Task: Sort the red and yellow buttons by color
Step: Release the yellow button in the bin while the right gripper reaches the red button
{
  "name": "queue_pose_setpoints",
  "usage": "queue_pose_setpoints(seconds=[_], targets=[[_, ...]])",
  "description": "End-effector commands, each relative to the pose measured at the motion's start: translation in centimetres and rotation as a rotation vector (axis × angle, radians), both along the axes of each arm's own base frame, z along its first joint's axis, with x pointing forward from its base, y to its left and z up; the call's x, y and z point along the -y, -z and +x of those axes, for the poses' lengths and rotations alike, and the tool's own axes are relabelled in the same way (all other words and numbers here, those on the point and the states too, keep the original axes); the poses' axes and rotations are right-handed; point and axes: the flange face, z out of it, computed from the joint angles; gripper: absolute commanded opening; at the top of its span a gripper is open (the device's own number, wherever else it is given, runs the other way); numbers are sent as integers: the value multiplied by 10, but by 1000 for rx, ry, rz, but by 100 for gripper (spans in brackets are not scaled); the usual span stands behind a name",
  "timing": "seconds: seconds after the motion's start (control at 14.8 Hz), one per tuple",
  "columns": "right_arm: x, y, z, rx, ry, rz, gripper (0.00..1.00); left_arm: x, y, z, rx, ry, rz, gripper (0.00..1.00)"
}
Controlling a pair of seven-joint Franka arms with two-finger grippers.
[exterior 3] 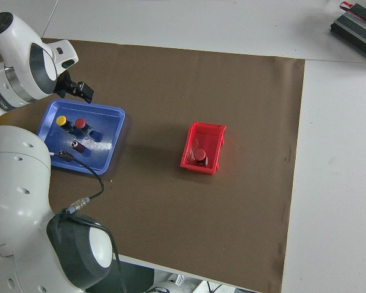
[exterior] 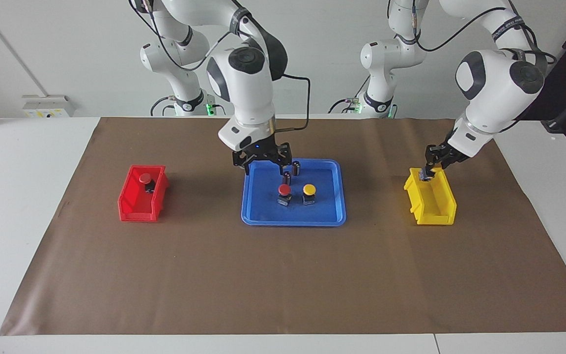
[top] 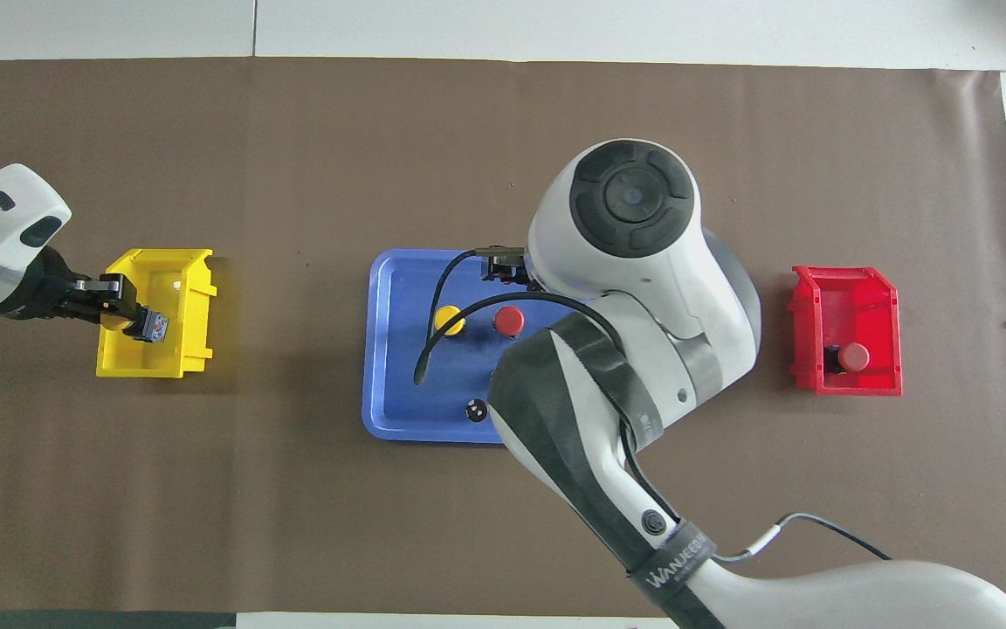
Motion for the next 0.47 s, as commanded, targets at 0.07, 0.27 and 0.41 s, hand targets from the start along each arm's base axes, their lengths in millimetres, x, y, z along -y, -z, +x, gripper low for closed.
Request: queue_pose_setpoints(seconds=[0.07,0.27,0.41], targets=[[-25,40,4,22,22,-11,100,-15,32,-16,57,-3,-19,2],[-21,66,-6,16,9,-19,92,-18,47,-16,69,-12,-18,2],[-16,76,-15,1,6,-30,85,-17,73,-22,81,-13,-15,4]])
